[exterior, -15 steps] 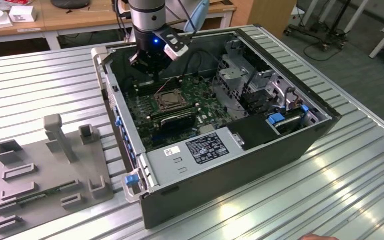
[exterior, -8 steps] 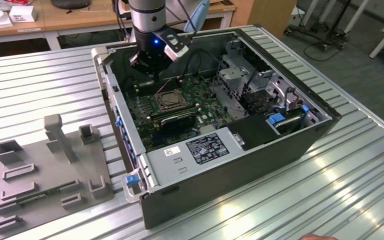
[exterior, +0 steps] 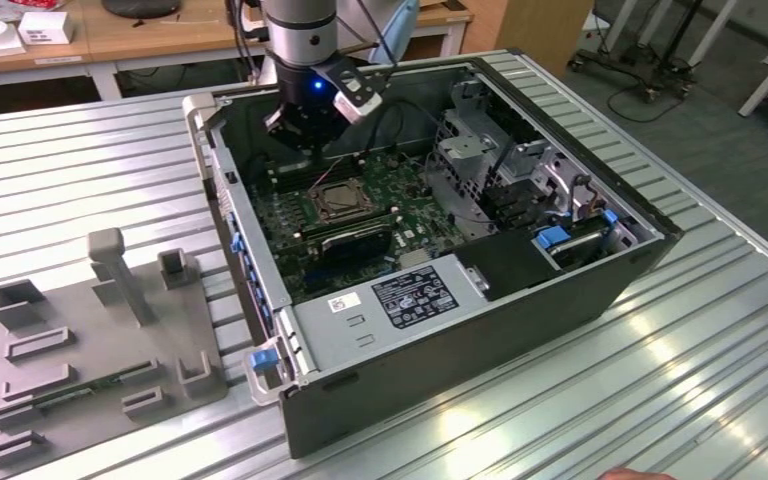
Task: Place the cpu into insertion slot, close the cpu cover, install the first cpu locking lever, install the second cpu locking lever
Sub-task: 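Install the first cpu locking lever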
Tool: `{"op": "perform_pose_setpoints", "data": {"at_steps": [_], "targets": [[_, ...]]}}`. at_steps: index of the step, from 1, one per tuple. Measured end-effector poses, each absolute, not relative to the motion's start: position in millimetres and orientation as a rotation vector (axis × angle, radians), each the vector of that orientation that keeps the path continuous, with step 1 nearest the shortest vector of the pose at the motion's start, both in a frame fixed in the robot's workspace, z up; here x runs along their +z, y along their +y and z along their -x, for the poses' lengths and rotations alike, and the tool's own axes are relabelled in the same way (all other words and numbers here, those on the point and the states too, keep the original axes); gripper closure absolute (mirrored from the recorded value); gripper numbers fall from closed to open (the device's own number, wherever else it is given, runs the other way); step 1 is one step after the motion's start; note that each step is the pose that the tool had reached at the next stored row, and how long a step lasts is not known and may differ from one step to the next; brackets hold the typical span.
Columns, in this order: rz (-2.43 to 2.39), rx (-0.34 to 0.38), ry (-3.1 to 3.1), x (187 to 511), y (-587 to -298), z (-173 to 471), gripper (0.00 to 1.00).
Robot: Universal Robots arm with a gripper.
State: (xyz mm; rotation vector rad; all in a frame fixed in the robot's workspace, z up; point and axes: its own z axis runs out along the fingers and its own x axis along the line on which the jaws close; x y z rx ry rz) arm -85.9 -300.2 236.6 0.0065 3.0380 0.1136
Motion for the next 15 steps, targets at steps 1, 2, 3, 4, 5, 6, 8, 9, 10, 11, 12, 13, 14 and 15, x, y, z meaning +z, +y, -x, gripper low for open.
{"op": "perform_pose_setpoints", "data": {"at_steps": [1,2,3,4,5,6,8,9,10,11,12,13,14,15], "targets": [[-0.006,0.113,3.038,236.3,-300.2,85.0,0.89],[-0.007,0.113,3.038,236.1,-300.1,84.2,0.89],[-0.007,0.113,3.038,236.1,-300.2,83.7,0.89],[-0.007,0.113,3.038,236.1,-300.2,83.6,0.89],[-0.007,0.113,3.038,236.1,-300.2,83.6,0.89],[-0.007,0.113,3.038,236.0,-300.2,83.5,0.89],[-0.007,0.113,3.038,236.0,-300.2,83.5,0.89],[-0.007,0.113,3.038,236.0,-300.2,83.4,0.89],[-0.007,0.115,3.038,236.0,-300.1,83.4,0.89],[-0.007,0.116,3.038,236.0,-300.1,83.4,0.89],[-0.007,0.119,3.038,236.1,-300.2,83.4,0.89],[-0.007,0.121,3.038,236.0,-300.2,83.4,0.89],[-0.007,0.124,3.038,236.0,-300.1,83.4,0.89],[-0.007,0.125,3.038,236.0,-300.2,83.4,0.89]]}}
